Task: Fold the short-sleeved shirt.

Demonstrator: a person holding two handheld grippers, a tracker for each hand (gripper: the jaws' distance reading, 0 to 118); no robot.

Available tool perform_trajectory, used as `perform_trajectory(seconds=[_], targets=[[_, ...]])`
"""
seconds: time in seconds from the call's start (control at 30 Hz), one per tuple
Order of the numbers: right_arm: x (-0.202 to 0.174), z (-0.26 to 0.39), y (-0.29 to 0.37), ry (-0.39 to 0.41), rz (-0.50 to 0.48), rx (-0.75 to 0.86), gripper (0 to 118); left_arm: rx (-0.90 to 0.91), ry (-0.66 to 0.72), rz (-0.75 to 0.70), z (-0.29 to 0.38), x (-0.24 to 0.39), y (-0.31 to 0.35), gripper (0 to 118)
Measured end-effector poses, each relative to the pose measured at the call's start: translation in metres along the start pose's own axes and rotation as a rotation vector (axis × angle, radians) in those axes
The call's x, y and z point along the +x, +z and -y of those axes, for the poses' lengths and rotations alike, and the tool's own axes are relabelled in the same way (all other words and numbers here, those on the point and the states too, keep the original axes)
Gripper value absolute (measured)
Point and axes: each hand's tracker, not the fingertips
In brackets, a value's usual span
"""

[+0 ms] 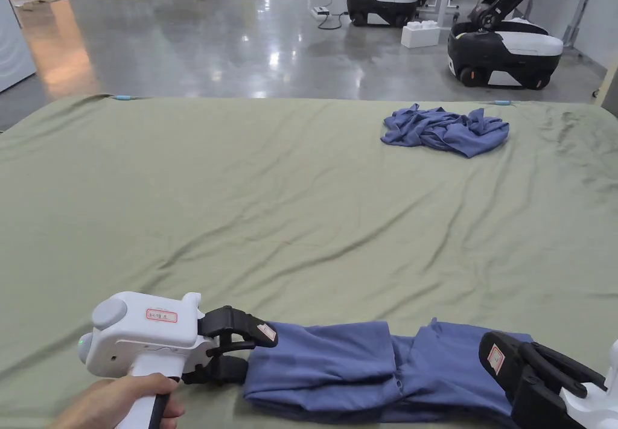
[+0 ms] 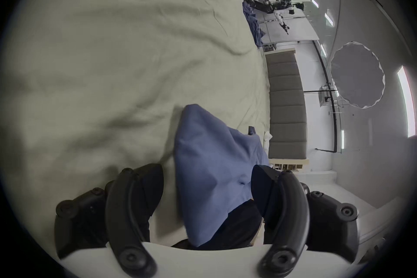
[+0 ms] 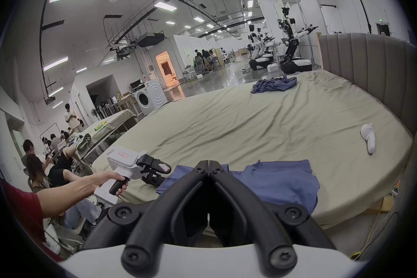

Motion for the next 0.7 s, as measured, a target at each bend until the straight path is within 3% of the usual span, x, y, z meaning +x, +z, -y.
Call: perform_trajectory(seconds=[0.07, 0.1, 0.13, 0.17, 0.27, 0.43, 0.7], targets=[[0.002, 0.003, -0.003, -0.016, -0.009, -0.010, 2, -0.022, -0.024, 0.016, -0.010, -0.003, -0.006, 91], [0.002, 0.004, -0.003, -0.018, -0.009, -0.014, 2, -0.044, -0.029, 0.070, 0.006, 0.003, -0.023, 79], [0.002, 0.005, -0.004, -0.017, -0.003, -0.016, 2, -0.069, -0.012, 0.103, 0.008, 0.004, -0.033, 50], [0.002, 0.005, -0.004, -0.015, -0.001, -0.019, 2, -0.061, 0.009, 0.068, 0.006, 0.001, -0.038, 12], [0.004, 0.006, -0.005, -0.018, 0.001, -0.030, 2, -0.072, -0.005, 0.049, 0.011, -0.001, -0.042, 12], [0.006, 0.001, -0.003, -0.019, 0.003, -0.030, 2, 0.001, -0.045, 0.024, 0.000, -0.001, 0.030, 12], [-0.002, 0.001, -0.008, 0.008, -0.008, -0.029, 2, 0.154, -0.171, -0.356, 0.002, 0.032, 0.154, 12]])
